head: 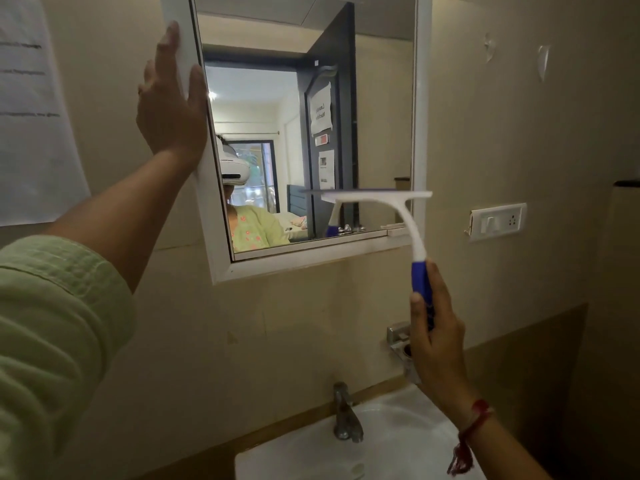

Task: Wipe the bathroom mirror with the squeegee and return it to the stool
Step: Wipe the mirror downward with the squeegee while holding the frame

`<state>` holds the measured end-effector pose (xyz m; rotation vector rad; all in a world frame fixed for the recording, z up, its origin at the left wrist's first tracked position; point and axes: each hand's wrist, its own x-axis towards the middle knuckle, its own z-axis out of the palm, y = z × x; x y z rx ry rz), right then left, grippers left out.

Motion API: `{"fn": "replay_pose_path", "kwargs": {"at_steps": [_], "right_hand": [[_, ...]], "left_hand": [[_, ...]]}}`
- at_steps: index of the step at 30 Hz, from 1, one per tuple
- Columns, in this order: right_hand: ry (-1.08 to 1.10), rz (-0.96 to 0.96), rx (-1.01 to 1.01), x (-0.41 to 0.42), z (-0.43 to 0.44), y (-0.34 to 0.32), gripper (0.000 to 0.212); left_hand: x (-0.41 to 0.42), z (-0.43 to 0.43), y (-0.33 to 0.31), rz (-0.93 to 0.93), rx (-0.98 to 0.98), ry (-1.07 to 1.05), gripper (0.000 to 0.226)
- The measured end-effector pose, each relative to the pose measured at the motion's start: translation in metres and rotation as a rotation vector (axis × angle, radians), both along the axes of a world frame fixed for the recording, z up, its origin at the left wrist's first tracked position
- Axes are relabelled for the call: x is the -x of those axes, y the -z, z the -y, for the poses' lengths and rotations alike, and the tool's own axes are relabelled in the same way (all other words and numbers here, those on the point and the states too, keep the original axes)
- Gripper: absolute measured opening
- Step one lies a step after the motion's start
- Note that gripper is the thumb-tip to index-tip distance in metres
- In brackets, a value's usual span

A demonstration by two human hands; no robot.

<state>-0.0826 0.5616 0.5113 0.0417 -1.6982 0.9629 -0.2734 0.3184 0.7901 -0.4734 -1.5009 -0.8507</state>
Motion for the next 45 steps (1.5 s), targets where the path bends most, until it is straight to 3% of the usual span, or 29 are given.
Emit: {"fn": "replay_pose_path", "kwargs": {"at_steps": [6, 26, 45], "right_hand": [[-0.041, -0.107, 0.046, 0.005, -0.006, -0.057, 0.052], [0.069, -0.324, -0.279, 0.061, -0.023, -0.279, 0.047], [0.129, -0.280, -0.296, 0.086, -0.038, -0.332, 0.048]], "left_hand": [[0.001, -0.001, -0.001, 0.036, -0.019, 0.004, 0.051], [0.001, -0.001, 0.001, -0.027, -0.027, 0.059, 0.044], [-0.001, -0.001, 0.001, -0.028, -0.004, 0.055, 0.046]]}}
